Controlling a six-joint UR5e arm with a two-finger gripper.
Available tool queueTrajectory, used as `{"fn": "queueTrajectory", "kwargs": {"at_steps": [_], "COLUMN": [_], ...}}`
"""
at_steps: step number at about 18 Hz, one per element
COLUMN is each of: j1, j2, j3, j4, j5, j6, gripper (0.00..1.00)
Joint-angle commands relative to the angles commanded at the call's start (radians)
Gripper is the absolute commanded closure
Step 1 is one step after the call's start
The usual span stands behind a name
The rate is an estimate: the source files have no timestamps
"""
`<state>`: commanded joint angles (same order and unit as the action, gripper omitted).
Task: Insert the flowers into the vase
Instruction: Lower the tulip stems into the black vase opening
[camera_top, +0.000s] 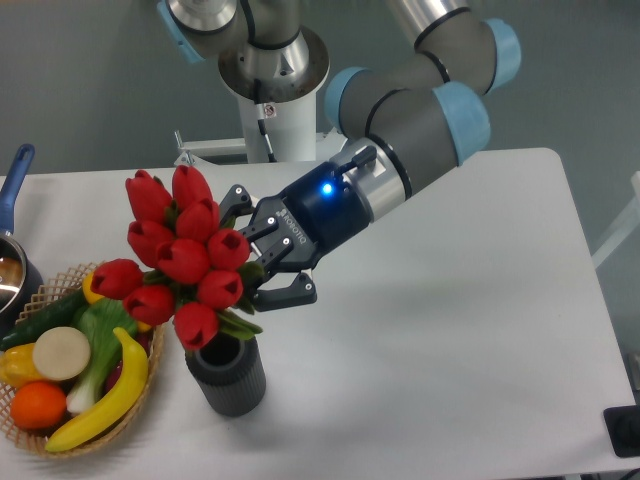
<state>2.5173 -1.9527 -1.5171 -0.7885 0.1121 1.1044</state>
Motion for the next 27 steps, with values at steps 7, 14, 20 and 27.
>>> {"fn": "queueTrajectory", "kwargs": {"at_steps": [7,14,20,27], "j1": [-0.015,-0.032,-0.031,-0.029], "j2": [-0.02,-0.037,-0.035,-0.031], "j3": [-0.011,-0.02,-0.084,-0.146], "j4": [0.0,0.0,0.002,0.002], "j5": [-0.028,-0.028,-0.031,-0.031], "j6": [0.019,0.02,0.068,0.087], "gripper": [0.63,0.62,0.62,0.62]}}
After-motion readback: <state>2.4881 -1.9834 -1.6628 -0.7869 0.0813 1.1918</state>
